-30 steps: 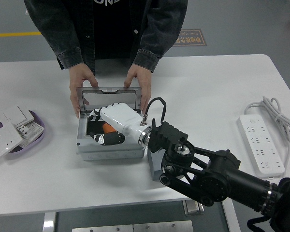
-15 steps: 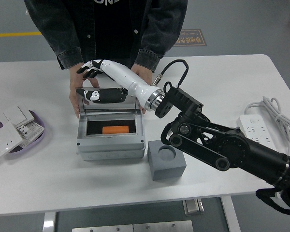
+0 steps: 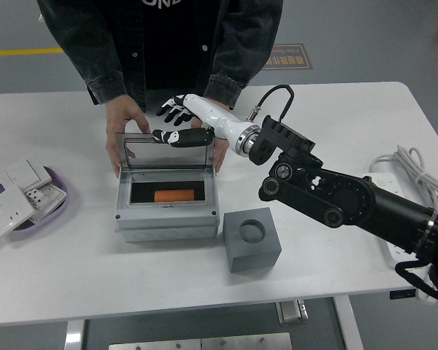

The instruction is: Pick up the cylinder from the cube,place it in the box,flap close box

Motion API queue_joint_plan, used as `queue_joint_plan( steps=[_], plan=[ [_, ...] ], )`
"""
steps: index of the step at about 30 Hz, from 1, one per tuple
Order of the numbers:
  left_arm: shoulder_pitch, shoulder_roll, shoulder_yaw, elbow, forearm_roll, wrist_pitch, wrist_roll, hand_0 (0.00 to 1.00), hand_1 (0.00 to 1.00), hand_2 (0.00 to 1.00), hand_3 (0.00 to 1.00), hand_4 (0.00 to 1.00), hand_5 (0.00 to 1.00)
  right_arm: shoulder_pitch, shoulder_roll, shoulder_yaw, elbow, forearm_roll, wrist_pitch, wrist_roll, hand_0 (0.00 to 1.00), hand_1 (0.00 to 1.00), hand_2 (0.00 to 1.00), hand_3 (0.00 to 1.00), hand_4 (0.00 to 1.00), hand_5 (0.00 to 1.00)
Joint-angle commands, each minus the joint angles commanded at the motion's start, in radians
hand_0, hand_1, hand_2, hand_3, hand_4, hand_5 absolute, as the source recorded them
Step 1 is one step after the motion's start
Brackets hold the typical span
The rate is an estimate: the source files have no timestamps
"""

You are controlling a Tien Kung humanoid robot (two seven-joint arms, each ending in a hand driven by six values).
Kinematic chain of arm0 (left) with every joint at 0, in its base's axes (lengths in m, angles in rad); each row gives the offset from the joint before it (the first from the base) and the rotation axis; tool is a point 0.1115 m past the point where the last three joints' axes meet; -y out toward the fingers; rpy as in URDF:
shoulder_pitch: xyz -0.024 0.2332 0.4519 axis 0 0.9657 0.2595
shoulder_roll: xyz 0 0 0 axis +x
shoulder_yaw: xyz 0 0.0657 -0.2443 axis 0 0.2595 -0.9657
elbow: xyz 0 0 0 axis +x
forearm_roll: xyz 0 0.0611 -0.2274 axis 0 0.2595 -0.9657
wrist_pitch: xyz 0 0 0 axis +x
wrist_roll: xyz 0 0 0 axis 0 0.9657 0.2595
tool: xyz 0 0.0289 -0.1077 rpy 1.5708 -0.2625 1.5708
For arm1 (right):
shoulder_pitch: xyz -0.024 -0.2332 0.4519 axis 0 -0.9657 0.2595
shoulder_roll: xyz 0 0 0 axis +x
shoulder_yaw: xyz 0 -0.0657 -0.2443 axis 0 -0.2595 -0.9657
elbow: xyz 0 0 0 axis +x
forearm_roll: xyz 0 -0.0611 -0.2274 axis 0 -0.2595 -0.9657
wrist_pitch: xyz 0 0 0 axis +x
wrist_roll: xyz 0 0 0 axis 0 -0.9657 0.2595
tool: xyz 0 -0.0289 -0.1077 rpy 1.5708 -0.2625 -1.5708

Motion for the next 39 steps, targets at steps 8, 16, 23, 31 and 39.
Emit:
queue_joint_plan(
  steps=[8,16,23,31,39],
  plan=[
    [-0.001,-0.003,0.000,0.000,-0.002,0.000,-0.003,0.636,0.662,0.577,0.637,0.723,0.306,-0.026,-0.062,-0.039,0.122,-0.041,-0.010,-0.020,0.682,0.621,0.660,0.706,0.702,0.422],
    [0.001,-0.008,0.012,0.000,-0.015,0.000,-0.008,0.636,0.663,0.579,0.637,0.721,0.302,-0.081,-0.125,-0.055,0.255,-0.090,-0.022,-0.047,0.672,0.618,0.656,0.707,0.700,0.429],
    [0.002,-0.011,0.020,0.000,-0.024,0.000,-0.012,0.636,0.663,0.580,0.637,0.720,0.301,-0.163,-0.153,-0.074,0.315,-0.036,-0.050,-0.014,0.658,0.614,0.654,0.705,0.699,0.429],
    [0.001,-0.014,0.018,0.000,-0.022,0.000,-0.013,0.636,0.663,0.580,0.637,0.720,0.301,-0.232,-0.164,-0.024,0.316,0.009,-0.069,0.029,0.645,0.612,0.654,0.703,0.697,0.427],
    [0.006,-0.013,0.011,0.000,-0.022,0.002,-0.010,0.636,0.663,0.580,0.638,0.720,0.299,-0.360,-0.234,0.184,0.384,-0.088,-0.065,0.041,0.640,0.608,0.656,0.701,0.682,0.427]
  ],
)
